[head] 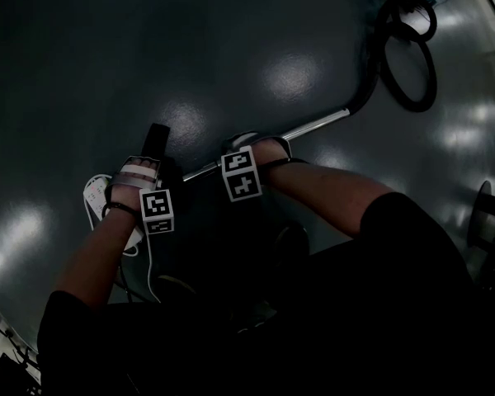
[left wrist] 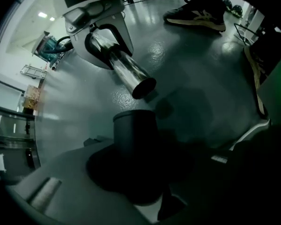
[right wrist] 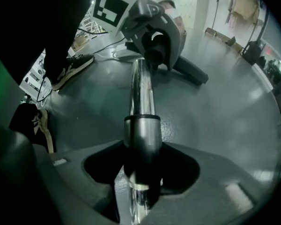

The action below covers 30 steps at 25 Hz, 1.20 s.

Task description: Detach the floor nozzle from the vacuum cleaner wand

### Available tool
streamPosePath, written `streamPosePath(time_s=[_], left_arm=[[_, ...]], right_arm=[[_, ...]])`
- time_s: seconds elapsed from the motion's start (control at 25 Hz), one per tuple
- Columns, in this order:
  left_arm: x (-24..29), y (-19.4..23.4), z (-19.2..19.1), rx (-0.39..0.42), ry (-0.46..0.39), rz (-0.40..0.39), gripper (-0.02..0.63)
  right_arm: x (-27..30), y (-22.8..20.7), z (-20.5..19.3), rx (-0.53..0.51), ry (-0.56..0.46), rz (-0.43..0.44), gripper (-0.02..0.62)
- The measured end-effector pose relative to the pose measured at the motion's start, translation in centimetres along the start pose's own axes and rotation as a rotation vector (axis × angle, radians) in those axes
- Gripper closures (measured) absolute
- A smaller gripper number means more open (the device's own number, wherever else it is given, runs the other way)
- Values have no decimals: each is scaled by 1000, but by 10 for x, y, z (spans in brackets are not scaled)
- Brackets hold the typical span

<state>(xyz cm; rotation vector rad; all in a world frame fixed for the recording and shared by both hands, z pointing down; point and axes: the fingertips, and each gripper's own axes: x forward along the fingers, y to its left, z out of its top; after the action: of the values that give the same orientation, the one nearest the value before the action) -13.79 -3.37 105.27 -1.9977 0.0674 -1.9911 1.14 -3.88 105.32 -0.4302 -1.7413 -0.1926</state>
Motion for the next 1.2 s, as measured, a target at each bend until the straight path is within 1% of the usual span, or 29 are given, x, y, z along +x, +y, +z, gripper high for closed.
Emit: streamPosePath(time_s=[0.04, 0.16, 0.28, 0.48, 0.52, 0.56, 0.6, 0.64, 0.76, 0.88, 0.96, 1.0, 1.08, 1.12, 1.2], left_arm=[[3, -2, 3, -23, -8, -16, 438], [5, -6, 10, -90, -31, -54, 428], [7, -7, 13, -136, -38, -78, 396], [10, -9, 14, -146, -24, -85, 380], [9, -9, 15, -146, -24, -88, 374], [8, -11, 16, -149, -26, -97, 351], [6, -12, 17, -154, -32, -107, 318], [4, -14, 18, -161, -39, -116, 301], [-2, -20, 19, -172, -63, -131, 294], [-11, -20, 19, -196, -95, -132, 279], [-21, -11, 20, -246, -141, -116, 281], [-28, -4, 20, -285, -172, -103, 281], [-42, 11, 17, -387, -228, -85, 281], [-49, 15, 14, -447, -249, -88, 272], [-62, 20, 5, -572, -285, -89, 272]], right_arm=[[2, -1, -1, -1, 3, -2, 388], [7, -3, -1, -3, 9, 0, 387], [9, -5, -2, -10, 14, -4, 385], [12, -5, -4, -39, 23, -15, 380], [13, -4, -5, -49, 27, -16, 380], [12, -3, -6, -61, 31, -16, 377], [12, -2, -6, -75, 35, -15, 376], [12, -1, -7, -89, 39, -11, 371], [12, 3, -10, -108, 49, 5, 334], [3, 3, -6, -81, 25, 15, 321], [-12, 1, 6, -40, -30, 20, 321], [-21, 1, 16, -12, -71, 25, 321], [-40, -1, 36, 50, -159, 39, 321], [-48, -3, 45, 88, -199, 48, 321], [-59, -10, 60, 199, -267, 72, 321]])
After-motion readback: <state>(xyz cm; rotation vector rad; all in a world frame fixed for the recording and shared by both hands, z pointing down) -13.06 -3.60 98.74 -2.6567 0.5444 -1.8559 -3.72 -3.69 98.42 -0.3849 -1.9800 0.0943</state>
